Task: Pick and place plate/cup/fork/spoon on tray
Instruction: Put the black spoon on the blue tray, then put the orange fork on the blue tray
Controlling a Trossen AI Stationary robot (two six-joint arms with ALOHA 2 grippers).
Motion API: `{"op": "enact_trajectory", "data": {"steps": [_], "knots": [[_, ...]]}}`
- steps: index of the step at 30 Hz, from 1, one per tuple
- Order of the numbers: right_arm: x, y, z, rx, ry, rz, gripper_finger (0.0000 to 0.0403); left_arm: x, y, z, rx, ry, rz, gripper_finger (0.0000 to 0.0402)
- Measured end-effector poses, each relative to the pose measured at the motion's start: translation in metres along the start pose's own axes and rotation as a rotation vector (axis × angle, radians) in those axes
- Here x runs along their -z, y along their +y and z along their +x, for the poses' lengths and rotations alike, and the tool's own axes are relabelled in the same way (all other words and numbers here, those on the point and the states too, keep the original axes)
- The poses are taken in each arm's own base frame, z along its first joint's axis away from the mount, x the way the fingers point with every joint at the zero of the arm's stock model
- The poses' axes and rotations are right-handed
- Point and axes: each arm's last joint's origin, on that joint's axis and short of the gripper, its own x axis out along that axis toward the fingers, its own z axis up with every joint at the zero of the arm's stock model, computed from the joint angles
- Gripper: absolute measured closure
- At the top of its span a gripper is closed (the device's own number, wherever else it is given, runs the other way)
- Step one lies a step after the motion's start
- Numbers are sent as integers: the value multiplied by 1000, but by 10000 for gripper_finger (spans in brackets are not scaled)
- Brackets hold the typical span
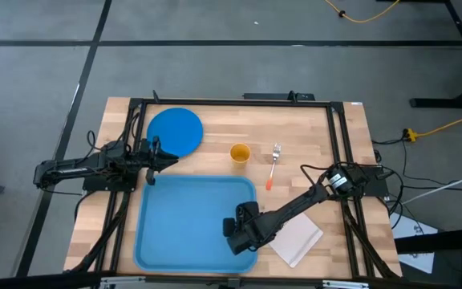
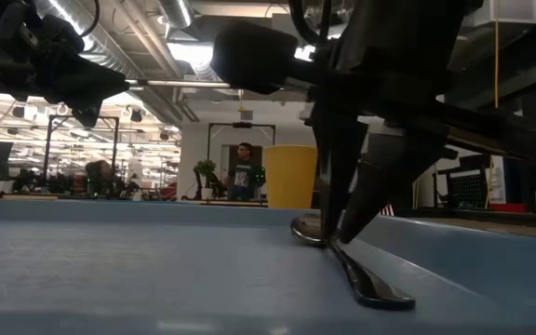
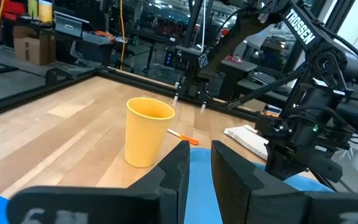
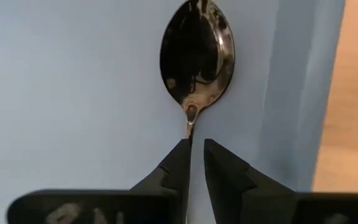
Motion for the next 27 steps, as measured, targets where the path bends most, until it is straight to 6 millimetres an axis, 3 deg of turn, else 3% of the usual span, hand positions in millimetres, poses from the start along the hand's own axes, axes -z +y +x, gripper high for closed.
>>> {"op": "enact_trajectory", "data": {"steps": [4,9,14,20,27], "knots": [[-11,-1,-13,11,-21,-37,351,0,0,0,0,0,0,343],[-28,-2,-48,-37,-110,-125,351,0,0,0,0,0,0,343],[-51,-23,-69,149,-221,-161,351,0,0,0,0,0,0,343],[-87,-31,-64,358,-277,-54,350,0,0,0,1,0,0,343],[-152,-34,-37,571,-252,-127,350,0,0,0,1,0,0,343]]}}
